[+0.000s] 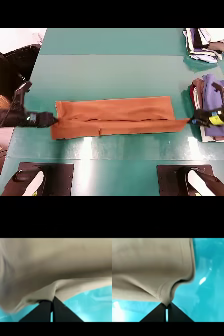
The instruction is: Fold the shirts.
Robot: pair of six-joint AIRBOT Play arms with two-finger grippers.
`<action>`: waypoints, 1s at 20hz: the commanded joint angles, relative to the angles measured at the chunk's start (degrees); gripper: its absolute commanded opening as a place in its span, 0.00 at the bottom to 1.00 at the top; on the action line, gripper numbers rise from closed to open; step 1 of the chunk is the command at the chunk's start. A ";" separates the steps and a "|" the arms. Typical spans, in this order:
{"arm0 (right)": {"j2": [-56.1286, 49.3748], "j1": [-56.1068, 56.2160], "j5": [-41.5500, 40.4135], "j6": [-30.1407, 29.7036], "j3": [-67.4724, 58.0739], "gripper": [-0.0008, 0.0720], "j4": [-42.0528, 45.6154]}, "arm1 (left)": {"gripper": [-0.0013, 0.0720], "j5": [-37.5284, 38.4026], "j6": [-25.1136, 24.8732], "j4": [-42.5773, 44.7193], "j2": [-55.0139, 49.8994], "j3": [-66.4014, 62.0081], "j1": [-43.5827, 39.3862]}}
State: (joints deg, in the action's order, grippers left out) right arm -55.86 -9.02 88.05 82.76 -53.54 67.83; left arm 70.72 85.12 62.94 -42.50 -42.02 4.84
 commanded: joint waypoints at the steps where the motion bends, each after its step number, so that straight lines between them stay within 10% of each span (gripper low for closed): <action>1: -12.09 0.42 -5.75 -3.43 -6.36 0.03 -7.06 | 0.05 -12.39 -3.19 -0.61 -11.78 -0.26 0.07; 7: -26.49 6.69 -10.25 -4.39 -15.74 0.03 -7.58 | 0.05 -19.71 -4.52 -1.33 -17.27 -0.26 0.07; 9: -28.96 7.04 -11.02 -4.44 -17.25 0.10 -8.35 | 0.72 -19.69 -4.07 -2.08 -17.25 -0.31 0.07; 10: -29.55 6.88 -10.99 -4.72 -17.84 0.40 -8.26 | 0.88 -19.30 -3.26 -2.05 -17.25 -0.66 0.07; 11: -29.77 6.23 -10.71 -5.99 -18.21 0.56 -8.28 | 0.87 -18.29 -2.84 -2.03 -17.25 -1.53 0.07; 14: -29.44 1.70 -5.66 -10.56 -18.18 0.56 -8.15 | 0.86 -13.05 -2.84 -2.51 -17.25 -5.79 0.07; 17: -29.46 -5.05 -3.52 -12.79 -15.45 0.56 -8.22 | 0.07 -10.84 -3.19 -7.23 -17.27 -7.02 0.07; 20: -30.86 -9.38 -5.35 -16.17 -9.92 0.66 -8.96 | 0.05 -13.66 -3.02 -9.42 -17.27 -7.02 -3.21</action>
State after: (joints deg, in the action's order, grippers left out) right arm -85.58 -14.35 82.63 70.24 -67.07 59.53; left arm 57.89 82.02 56.34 -59.72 -48.42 3.70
